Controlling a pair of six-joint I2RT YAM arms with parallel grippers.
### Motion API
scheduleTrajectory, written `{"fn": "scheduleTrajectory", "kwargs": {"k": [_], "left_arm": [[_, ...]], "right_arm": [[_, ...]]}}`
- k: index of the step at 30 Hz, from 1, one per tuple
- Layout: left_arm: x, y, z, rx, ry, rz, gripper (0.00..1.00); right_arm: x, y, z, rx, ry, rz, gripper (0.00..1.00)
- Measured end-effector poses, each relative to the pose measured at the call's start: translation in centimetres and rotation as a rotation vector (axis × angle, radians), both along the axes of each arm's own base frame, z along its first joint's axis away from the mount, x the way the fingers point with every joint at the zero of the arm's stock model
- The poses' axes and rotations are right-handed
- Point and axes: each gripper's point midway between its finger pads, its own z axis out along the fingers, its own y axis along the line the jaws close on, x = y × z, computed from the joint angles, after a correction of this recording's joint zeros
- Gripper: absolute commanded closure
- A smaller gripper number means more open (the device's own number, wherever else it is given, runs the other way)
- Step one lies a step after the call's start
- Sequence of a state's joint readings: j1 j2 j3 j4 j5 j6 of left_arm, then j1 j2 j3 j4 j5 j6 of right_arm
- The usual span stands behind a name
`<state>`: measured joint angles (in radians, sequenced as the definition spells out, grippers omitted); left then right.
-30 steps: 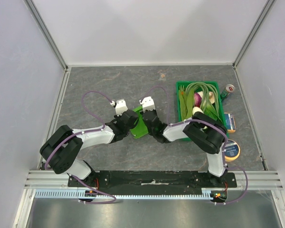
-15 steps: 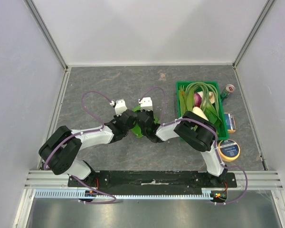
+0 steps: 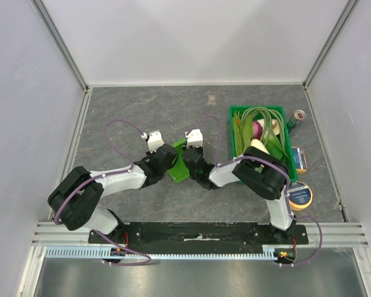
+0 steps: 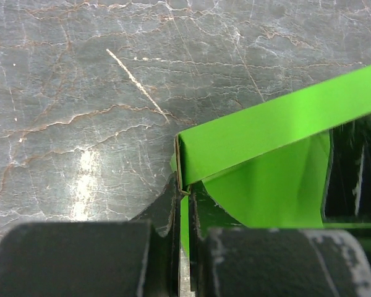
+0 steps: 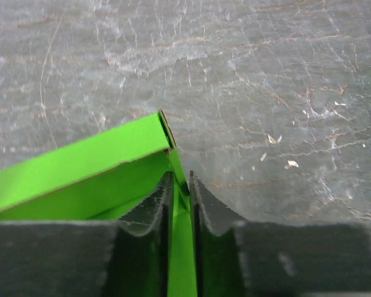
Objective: Fold the paper box
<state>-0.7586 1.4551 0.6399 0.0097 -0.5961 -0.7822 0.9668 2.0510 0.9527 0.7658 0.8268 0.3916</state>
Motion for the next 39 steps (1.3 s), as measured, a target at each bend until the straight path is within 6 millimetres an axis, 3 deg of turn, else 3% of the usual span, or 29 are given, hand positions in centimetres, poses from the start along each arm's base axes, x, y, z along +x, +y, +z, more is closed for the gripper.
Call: {"fn": "scheduleTrajectory", "kwargs": {"k": [1, 4, 8, 13, 17, 21, 24, 29, 34, 38, 39], "left_arm": [[0.0, 0.0, 0.0, 0.000, 0.000, 0.002, 0.98], [0.1, -0.1, 0.0, -0.006, 0.002, 0.013, 0.98], [0.4, -0.4, 0.0, -0.015, 0.004, 0.020, 0.98], [0.5, -0.5, 0.0, -0.014, 0.006, 0.021, 0.98], [0.5, -0.5, 0.0, -0.013, 0.007, 0.021, 0.98], [0.5, -0.5, 0.0, -0.013, 0.007, 0.021, 0.98], [0.5, -0.5, 0.0, -0.009, 0.006, 0.017, 0.98], [0.5, -0.4, 0.0, 0.003, 0.001, 0.005, 0.98], [0.5, -0.4, 0.0, 0.014, -0.001, -0.007, 0.98], [0.5, -0.4, 0.0, 0.021, -0.002, -0.013, 0.98], [0.5, -0.4, 0.0, 0.021, -0.002, -0.014, 0.98]], "right_arm": [[-0.3, -0.3, 0.0, -0.007, 0.006, 0.012, 0.58], [-1.7, -1.3, -0.2, -0.051, 0.037, 0.074, 0.44], [-3.0, -2.9, -0.1, -0.085, 0.072, 0.143, 0.30], [-4.9, -5.6, 2.1, -0.078, 0.088, 0.186, 0.21], [-5.4, -6.6, 5.3, -0.022, 0.085, 0.240, 0.20], [-3.3, -8.7, 6.9, 0.081, 0.106, 0.306, 0.28], [-2.6, -9.3, 6.0, 0.088, 0.144, 0.381, 0.30], [-4.2, -5.4, 4.3, 0.055, 0.146, 0.640, 0.33], [-3.4, -3.9, 1.6, -0.011, 0.167, 0.723, 0.37], [-2.4, -3.8, 1.7, -0.036, 0.139, 0.739, 0.46], [-2.2, -3.6, 1.9, -0.039, 0.130, 0.746, 0.52]]}}
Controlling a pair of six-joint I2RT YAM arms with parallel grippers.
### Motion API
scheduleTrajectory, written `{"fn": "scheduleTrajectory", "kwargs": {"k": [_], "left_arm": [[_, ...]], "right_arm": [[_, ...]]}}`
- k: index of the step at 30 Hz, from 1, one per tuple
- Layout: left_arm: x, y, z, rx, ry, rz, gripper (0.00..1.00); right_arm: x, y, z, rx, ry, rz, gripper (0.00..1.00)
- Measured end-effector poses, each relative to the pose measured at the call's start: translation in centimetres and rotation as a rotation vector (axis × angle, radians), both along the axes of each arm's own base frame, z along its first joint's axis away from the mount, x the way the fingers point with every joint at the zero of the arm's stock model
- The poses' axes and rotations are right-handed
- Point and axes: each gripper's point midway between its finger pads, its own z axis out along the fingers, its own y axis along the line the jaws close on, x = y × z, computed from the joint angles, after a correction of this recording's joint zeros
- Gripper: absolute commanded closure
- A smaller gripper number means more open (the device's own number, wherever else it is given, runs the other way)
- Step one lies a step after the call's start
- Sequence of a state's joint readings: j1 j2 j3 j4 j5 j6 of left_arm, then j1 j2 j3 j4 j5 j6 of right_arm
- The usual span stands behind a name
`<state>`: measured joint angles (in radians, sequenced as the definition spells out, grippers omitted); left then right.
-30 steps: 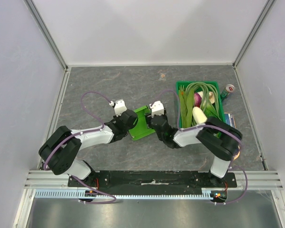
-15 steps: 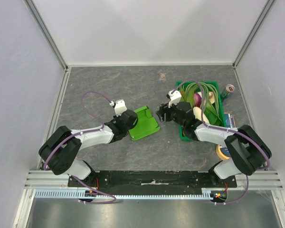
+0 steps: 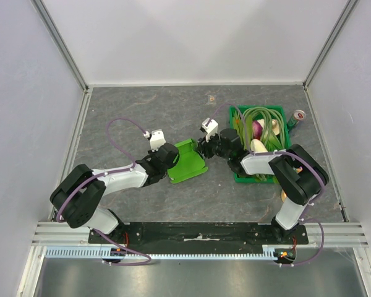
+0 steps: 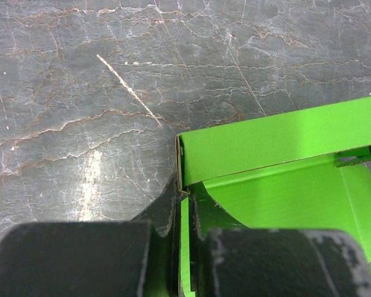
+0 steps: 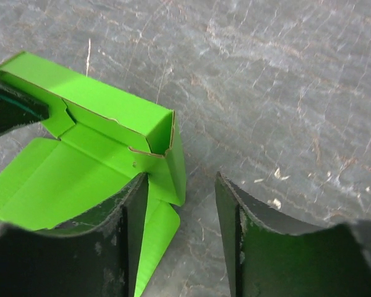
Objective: Fold the paper box
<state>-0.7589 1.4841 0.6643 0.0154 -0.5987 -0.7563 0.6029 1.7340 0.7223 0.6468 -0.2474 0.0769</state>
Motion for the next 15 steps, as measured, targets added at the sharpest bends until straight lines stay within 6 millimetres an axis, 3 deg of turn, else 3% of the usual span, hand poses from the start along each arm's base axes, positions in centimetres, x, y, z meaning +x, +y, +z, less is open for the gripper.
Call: {"fn": "scheduleTrajectory", "kwargs": {"k": [3, 11, 15], "left_arm": [[0.0, 0.0, 0.0, 0.000, 0.000, -0.003, 0.98], [0.0, -0.1, 0.0, -0.001, -0.001, -0.005, 0.98], [0.0, -0.2, 0.1, -0.002, -0.002, -0.010, 0.98]], "right_arm": [[0.8, 0.6, 1.0, 0.013, -0.033, 0.022, 0.60], [1.6, 1.8, 1.2, 0.031, -0.056, 0.051, 0.62], [2.1, 1.7, 0.9, 0.021, -0.074, 0.030, 0.79]]}}
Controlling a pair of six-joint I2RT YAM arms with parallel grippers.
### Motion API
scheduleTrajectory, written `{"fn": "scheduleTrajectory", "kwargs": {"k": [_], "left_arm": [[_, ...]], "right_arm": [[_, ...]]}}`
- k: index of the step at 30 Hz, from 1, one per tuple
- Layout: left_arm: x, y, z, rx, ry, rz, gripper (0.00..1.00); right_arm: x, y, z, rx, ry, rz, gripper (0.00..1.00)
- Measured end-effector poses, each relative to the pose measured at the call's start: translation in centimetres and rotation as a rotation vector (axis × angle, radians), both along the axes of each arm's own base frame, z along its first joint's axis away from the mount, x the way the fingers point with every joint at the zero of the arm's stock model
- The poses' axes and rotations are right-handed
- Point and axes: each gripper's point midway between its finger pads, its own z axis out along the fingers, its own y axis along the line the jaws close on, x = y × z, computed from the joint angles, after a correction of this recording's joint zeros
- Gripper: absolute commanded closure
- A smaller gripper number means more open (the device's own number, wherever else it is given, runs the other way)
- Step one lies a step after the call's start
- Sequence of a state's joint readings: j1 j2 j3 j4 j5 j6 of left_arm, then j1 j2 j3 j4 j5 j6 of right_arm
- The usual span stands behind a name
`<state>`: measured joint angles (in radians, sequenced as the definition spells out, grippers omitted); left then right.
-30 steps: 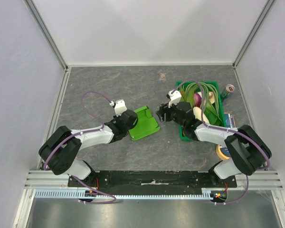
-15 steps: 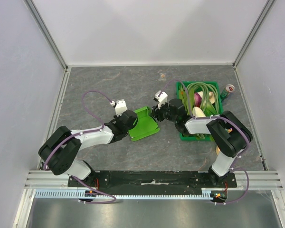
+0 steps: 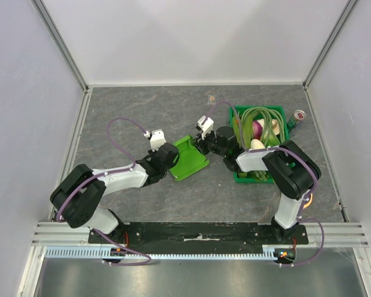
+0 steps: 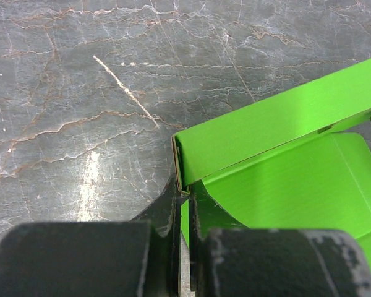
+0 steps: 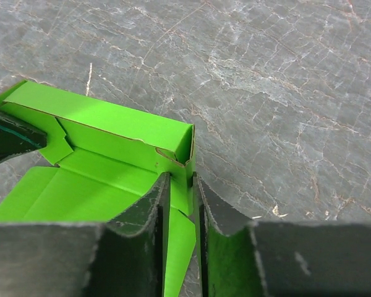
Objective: Fold the paper box
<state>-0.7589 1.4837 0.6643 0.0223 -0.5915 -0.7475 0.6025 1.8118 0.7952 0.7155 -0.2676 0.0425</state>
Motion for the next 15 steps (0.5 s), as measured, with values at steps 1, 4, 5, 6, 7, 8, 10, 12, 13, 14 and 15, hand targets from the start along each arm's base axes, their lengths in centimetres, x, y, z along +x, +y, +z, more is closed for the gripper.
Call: {"fn": "scheduleTrajectory", "kwargs": {"k": [1, 4, 5, 6, 7, 8, 10, 12, 13, 14, 15], "left_arm": [[0.0, 0.0, 0.0, 0.000, 0.000, 0.000, 0.98], [0.0, 0.0, 0.0, 0.000, -0.001, -0.001, 0.98], [0.0, 0.0, 0.0, 0.000, 0.000, -0.001, 0.98], [0.0, 0.0, 0.0, -0.001, -0.001, -0.001, 0.98], [0.0, 0.0, 0.0, -0.002, -0.001, -0.002, 0.98], [0.0, -0.1, 0.0, -0.002, -0.001, -0.002, 0.98], [0.0, -0.1, 0.0, -0.002, 0.000, -0.003, 0.98], [0.0, -0.1, 0.0, -0.002, 0.000, -0.003, 0.98], [0.0, -0.1, 0.0, -0.002, 0.000, -0.003, 0.98], [0.0, -0.1, 0.0, -0.002, 0.000, -0.003, 0.98], [0.0, -0.1, 0.0, -0.003, 0.000, -0.003, 0.98]], "right_arm": [[0.1, 0.0, 0.0, -0.003, -0.007, -0.006, 0.80], [0.3, 0.2, 0.0, -0.011, -0.026, -0.026, 0.92], [0.4, 0.3, 0.0, -0.013, -0.034, -0.032, 0.93], [0.6, 0.3, -0.1, -0.017, -0.038, -0.040, 0.94], [0.7, 0.4, -0.2, -0.020, -0.040, -0.046, 0.94], [0.8, 0.6, -0.2, -0.023, -0.045, -0.054, 0.83], [1.1, 0.6, -0.2, -0.029, -0.053, -0.078, 0.77], [1.2, 0.7, -0.1, -0.035, -0.060, -0.098, 0.76], [1.3, 0.6, -0.2, -0.039, -0.063, -0.109, 0.76], [1.5, 0.6, -0.2, -0.041, -0.064, -0.117, 0.73], [1.7, 0.7, -0.2, -0.046, -0.067, -0.124, 0.73]]}}
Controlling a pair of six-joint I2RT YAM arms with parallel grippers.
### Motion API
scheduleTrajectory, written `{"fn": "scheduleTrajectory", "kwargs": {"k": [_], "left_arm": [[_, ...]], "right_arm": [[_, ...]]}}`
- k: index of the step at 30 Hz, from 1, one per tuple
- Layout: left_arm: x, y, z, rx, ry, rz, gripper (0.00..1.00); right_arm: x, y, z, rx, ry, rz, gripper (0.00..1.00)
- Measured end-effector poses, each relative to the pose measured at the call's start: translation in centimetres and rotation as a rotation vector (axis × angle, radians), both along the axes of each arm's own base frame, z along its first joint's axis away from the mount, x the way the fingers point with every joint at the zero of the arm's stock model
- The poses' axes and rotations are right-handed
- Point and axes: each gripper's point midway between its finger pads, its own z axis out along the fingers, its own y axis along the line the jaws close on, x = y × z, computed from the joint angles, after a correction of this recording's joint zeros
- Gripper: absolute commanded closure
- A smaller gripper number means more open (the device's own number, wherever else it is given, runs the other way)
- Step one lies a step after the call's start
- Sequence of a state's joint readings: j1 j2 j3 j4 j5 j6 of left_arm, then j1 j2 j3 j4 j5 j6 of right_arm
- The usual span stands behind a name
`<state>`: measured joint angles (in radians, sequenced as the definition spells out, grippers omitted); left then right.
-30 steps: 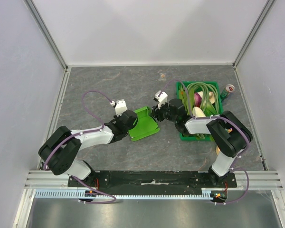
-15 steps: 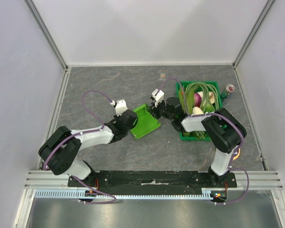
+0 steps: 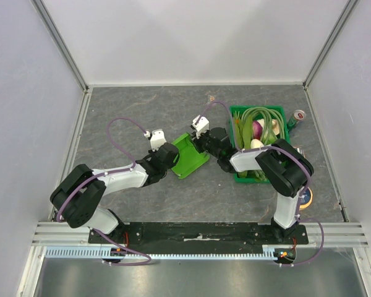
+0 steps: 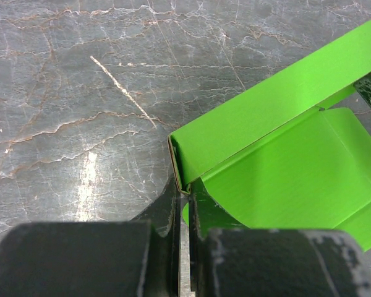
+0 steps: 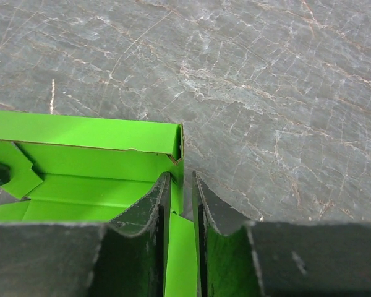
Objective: Fold the paper box
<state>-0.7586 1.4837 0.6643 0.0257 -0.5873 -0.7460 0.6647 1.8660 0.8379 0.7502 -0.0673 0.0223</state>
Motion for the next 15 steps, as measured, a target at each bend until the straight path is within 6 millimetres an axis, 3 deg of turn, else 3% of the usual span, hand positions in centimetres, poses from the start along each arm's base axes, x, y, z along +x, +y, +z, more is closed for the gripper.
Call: {"fn": "scheduleTrajectory", "kwargs": {"k": [3, 6, 10, 15], "left_arm": [[0.0, -0.1, 0.0, -0.003, 0.000, -0.002, 0.98], [0.0, -0.1, 0.0, -0.005, 0.000, -0.003, 0.98], [0.0, -0.1, 0.0, -0.005, 0.000, -0.004, 0.98], [0.0, -0.1, 0.0, -0.005, 0.000, -0.004, 0.98]], "right_arm": [[0.6, 0.1, -0.1, -0.013, -0.006, -0.014, 0.70], [1.0, 0.2, -0.2, -0.025, -0.011, -0.018, 0.56], [1.7, 0.1, -0.3, -0.043, -0.021, -0.040, 0.59], [1.9, 0.3, -0.3, -0.050, -0.012, -0.035, 0.53]]}}
